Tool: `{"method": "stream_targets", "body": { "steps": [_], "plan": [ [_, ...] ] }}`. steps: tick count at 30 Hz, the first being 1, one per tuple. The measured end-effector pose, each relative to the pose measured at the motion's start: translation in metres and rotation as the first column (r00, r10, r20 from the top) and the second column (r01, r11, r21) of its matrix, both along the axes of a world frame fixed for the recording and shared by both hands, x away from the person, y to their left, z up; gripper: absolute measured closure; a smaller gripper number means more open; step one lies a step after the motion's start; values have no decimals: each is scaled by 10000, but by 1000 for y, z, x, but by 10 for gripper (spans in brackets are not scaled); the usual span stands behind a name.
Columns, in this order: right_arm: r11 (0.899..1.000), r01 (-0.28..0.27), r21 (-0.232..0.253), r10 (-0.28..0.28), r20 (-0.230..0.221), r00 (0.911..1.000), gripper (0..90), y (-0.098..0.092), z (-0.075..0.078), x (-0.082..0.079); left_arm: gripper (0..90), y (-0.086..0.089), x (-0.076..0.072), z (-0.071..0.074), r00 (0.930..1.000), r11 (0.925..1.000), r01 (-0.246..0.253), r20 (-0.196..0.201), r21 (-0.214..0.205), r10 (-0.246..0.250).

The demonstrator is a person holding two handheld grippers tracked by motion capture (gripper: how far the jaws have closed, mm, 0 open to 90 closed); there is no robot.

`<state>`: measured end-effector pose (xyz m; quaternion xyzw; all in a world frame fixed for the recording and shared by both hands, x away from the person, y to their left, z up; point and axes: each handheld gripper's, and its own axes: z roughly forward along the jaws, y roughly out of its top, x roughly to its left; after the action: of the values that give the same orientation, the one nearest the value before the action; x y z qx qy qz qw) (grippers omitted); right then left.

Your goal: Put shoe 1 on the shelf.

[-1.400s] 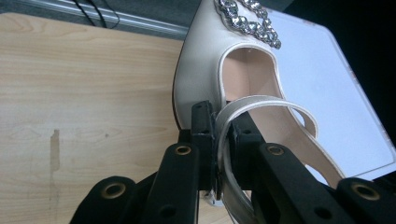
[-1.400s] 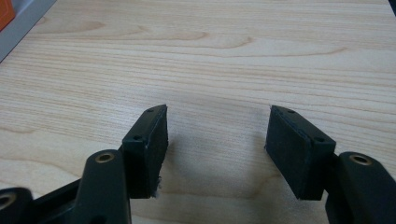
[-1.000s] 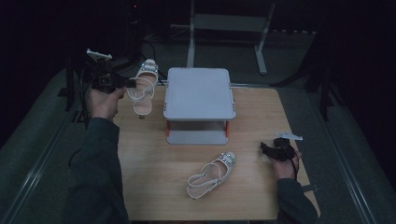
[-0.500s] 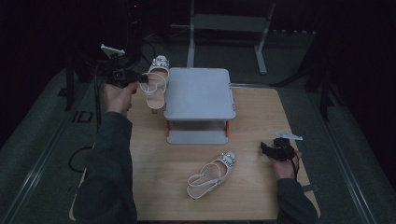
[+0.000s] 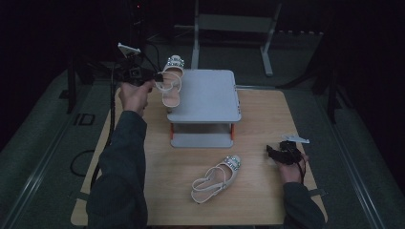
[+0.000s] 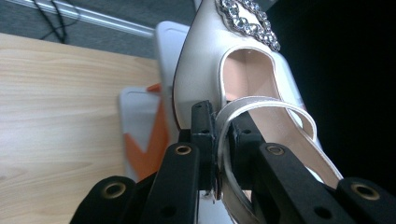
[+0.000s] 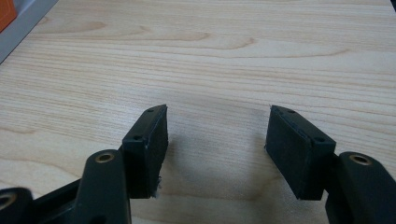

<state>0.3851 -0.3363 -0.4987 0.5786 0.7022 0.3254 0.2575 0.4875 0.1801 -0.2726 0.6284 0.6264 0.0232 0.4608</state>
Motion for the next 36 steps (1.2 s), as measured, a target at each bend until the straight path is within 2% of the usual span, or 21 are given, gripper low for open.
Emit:
{"method": "stream_targets", "body": {
  "steps": [3, 6, 12, 17, 24, 36],
  "plan": [
    [10000, -1, -2, 1, 2, 10000, 387, 0, 0, 0, 837, -7, 3, -2, 9999, 9993, -53, 96, -370, 56],
    [10000, -17, 5, 17, 11, 10000, 387, 0, 0, 0, 837, -18, 7, -2, 9999, 9990, -10, 162, -455, 17],
    [10000, 8, 52, -8, 8, 10000, 387, -1, 0, 0, 837, -36, 18, -9, 9996, 9968, 246, -136, -765, -257],
    [10000, 25, 86, -25, 4, 10000, 387, -1, 0, 0, 837, -43, 24, -21, 9990, 9978, 0, -452, -666, -31],
    [10000, 24, 81, -24, 16, 10000, 387, -2, 0, 0, 837, -49, 30, -28, 9982, 9959, -51, -599, -907, -3],
    [10000, 28, 85, -28, 14, 10000, 387, -2, 0, 0, 837, -49, 36, -34, 9962, 9953, -52, -872, -970, -33]
  ]
}}
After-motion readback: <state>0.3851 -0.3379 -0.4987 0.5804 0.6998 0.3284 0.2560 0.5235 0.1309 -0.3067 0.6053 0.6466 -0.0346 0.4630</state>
